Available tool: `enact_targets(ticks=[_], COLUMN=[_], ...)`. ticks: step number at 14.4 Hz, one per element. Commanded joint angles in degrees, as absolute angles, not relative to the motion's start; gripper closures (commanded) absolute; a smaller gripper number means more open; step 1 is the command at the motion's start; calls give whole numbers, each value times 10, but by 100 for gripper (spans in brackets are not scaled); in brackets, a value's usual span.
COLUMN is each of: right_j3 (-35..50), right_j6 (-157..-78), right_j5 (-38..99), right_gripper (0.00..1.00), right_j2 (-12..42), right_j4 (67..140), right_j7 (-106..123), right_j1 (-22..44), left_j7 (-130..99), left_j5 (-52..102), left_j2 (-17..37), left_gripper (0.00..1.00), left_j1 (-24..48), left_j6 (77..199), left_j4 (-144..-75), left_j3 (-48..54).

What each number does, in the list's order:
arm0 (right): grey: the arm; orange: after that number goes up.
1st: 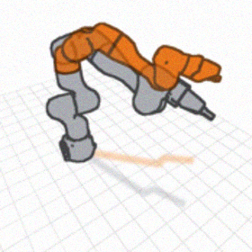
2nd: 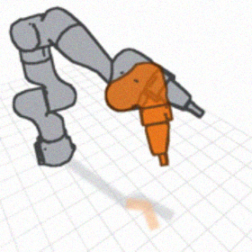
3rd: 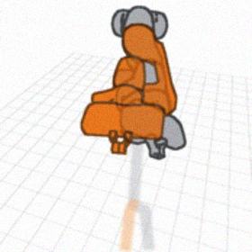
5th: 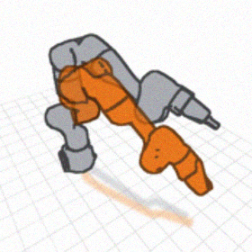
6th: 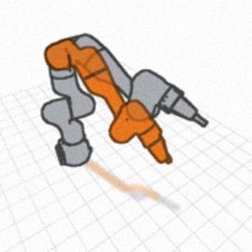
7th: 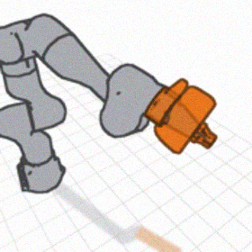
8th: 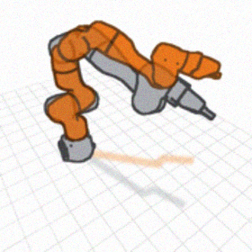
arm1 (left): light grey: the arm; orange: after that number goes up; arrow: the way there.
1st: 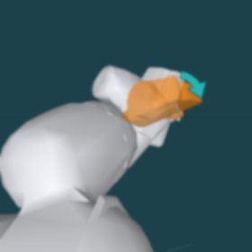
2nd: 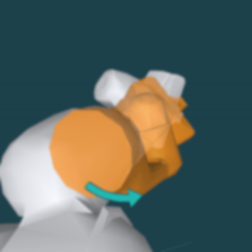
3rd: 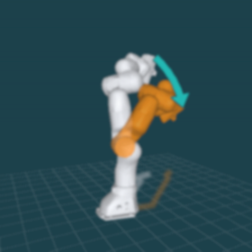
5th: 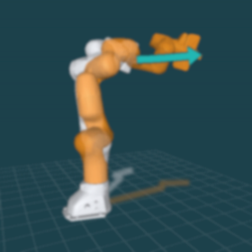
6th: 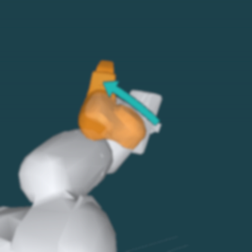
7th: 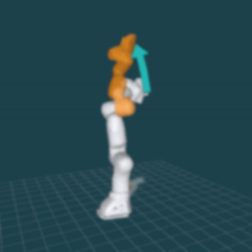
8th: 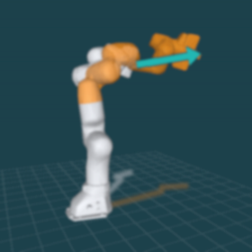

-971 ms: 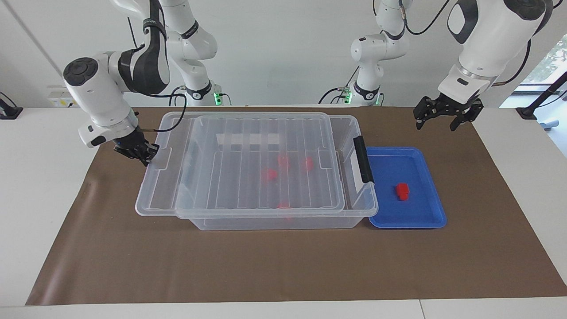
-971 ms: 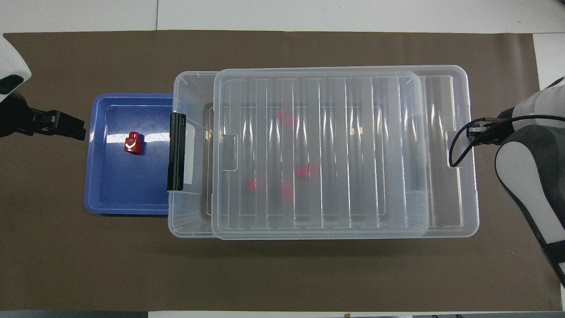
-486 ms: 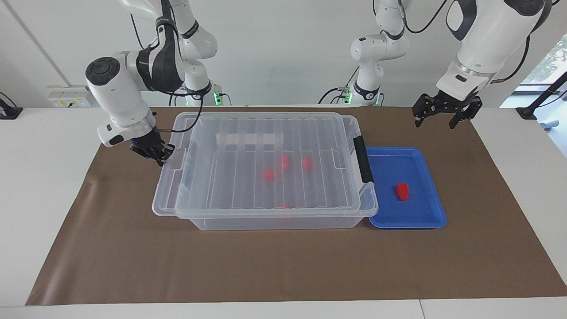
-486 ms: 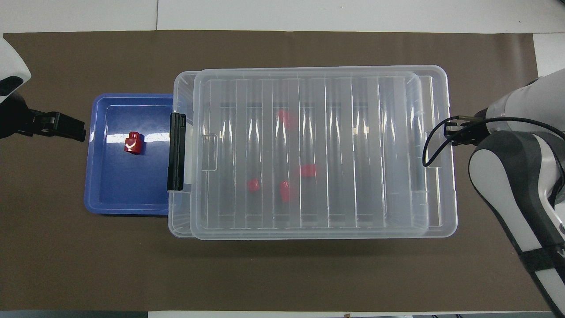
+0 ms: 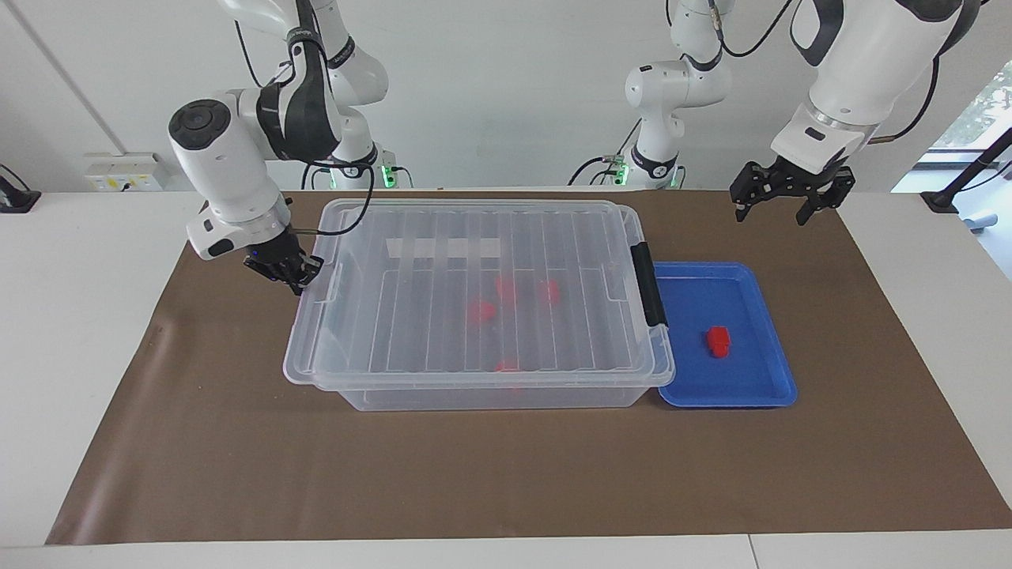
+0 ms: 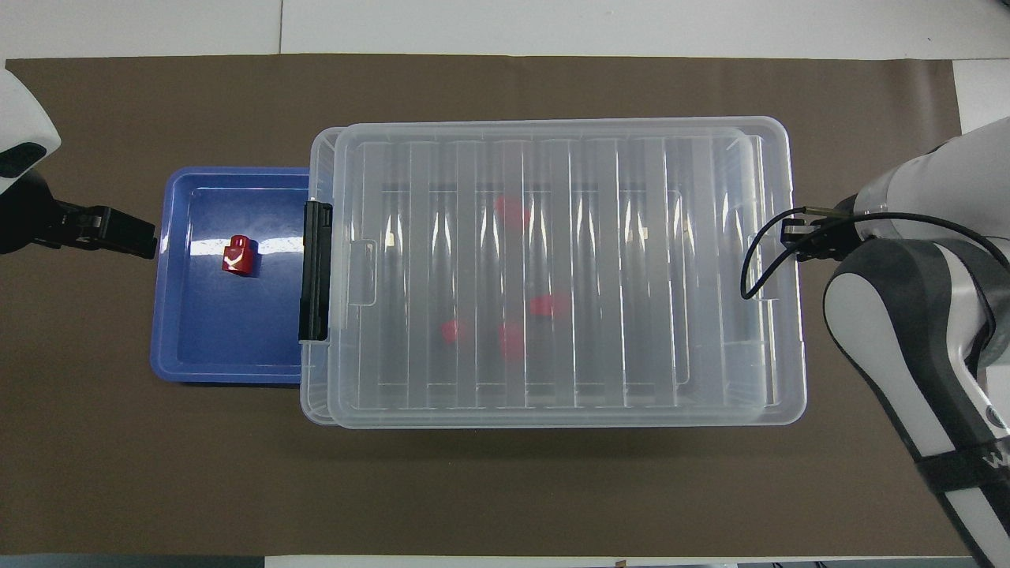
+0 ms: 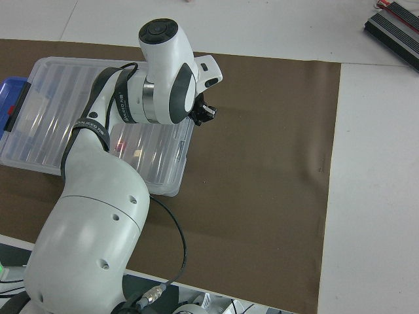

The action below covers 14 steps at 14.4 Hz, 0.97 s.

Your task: Place red block in blue tray from box

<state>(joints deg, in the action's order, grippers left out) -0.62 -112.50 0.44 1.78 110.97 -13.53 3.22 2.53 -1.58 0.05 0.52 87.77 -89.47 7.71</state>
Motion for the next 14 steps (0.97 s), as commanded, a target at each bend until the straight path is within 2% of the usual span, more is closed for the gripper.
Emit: enact_targets(ticks=[1, 5, 14], right_j3=[-5, -5, -5], right_j6=[-1130, -1130, -1131], right_j5=[13, 13, 13], right_gripper=[100, 100, 100], right_j2=[5, 4, 4], right_j4=[1123, 1123, 1123], right_j7=[-154, -164, -166], right_j1=[40, 48, 50], left_j7=[40, 41, 62], left_j5=[3, 4, 4], left_j2=[-23, -25, -42], left_gripper=[0, 0, 0], left_j1=[39, 56, 13], left_j6=[865, 853, 834], left_j4=[-904, -904, -904], left_j3=[31, 6, 22])
